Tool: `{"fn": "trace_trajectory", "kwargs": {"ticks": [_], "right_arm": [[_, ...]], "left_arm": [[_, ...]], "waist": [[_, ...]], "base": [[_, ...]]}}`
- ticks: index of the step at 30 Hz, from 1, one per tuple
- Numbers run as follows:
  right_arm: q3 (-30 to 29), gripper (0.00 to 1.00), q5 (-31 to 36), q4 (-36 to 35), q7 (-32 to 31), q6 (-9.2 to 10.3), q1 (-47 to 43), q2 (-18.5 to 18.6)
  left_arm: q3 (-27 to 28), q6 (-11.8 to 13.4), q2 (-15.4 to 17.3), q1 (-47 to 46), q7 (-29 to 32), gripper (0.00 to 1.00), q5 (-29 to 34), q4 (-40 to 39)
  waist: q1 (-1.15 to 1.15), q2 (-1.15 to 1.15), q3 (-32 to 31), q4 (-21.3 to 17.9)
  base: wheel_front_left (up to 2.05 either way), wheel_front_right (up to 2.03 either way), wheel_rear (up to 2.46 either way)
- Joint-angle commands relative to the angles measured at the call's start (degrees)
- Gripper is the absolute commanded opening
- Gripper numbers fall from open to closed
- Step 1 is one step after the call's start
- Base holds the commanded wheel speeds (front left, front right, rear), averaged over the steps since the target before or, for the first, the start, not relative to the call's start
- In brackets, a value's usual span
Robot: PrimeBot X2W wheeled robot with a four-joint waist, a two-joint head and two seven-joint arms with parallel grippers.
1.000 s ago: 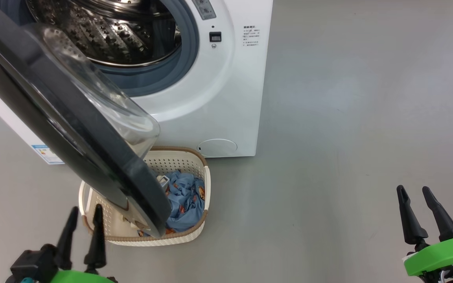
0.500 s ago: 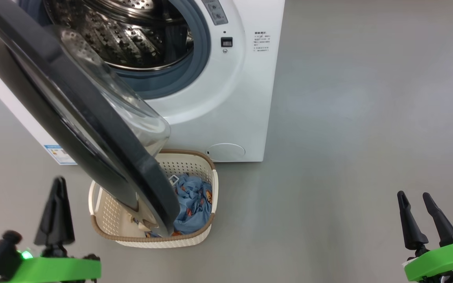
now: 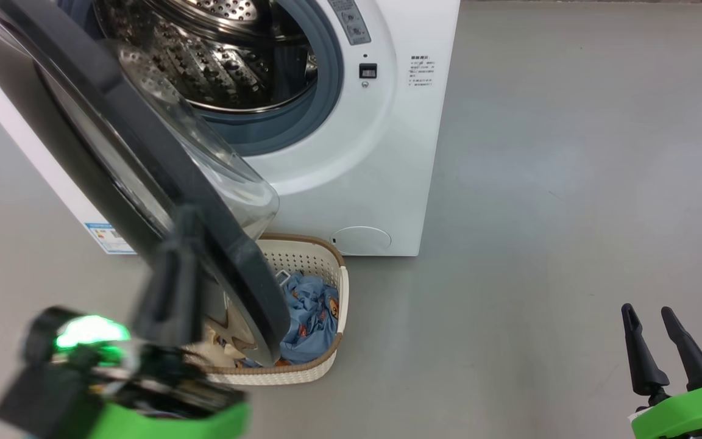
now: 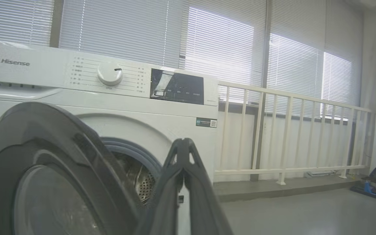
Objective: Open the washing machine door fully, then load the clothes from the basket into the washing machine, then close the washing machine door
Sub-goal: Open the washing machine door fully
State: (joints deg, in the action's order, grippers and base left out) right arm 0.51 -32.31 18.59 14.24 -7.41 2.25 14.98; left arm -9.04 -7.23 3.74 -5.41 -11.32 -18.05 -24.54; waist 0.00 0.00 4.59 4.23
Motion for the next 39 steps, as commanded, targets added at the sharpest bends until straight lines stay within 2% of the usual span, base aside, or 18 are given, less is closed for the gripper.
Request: {"fn": "trace_trajectory", "kwargs": {"ticks": [1,7,14,26,39], "right_arm": [[0.98,1.0,0.39,-1.56,0.75,-0.08,0.03,1.18],[1.31,1.0,0.49,-1.63,0.75,-0.08,0.61,1.1],[1.95,1.0,0.51,-1.75,0.75,-0.08,1.16,0.91],[2.71,1.0,0.34,-1.47,0.75,-0.08,1.42,0.94],[2.83,1.0,0.15,-1.65,0.75,-0.08,1.2,0.89]], "left_arm": [[-1.21,0.37,-0.01,-2.71,1.31,0.0,1.2,-2.69],[-12.82,0.88,-0.61,-3.1,3.88,0.0,2.19,1.49],[-18.58,2.37,-0.81,-3.1,2.6,0.0,-0.52,13.61],[-17.5,4.04,-0.85,-7.37,-2.2,0.0,-8.0,30.51],[-14.5,4.0,-0.86,-9.71,-3.56,0.0,-9.75,37.16]], "waist": [[0.0,0.0,0.12,0.04],[0.0,0.0,0.48,-0.29],[0.0,0.0,0.93,-0.93],[0.0,0.0,0.57,-1.8],[0.0,0.0,0.47,-1.97]], "base": [[0.0,0.0,0.0],[0.0,0.0,0.0],[0.0,0.0,0.0],[0.0,0.0,0.0],[0.0,0.0,0.0]]}}
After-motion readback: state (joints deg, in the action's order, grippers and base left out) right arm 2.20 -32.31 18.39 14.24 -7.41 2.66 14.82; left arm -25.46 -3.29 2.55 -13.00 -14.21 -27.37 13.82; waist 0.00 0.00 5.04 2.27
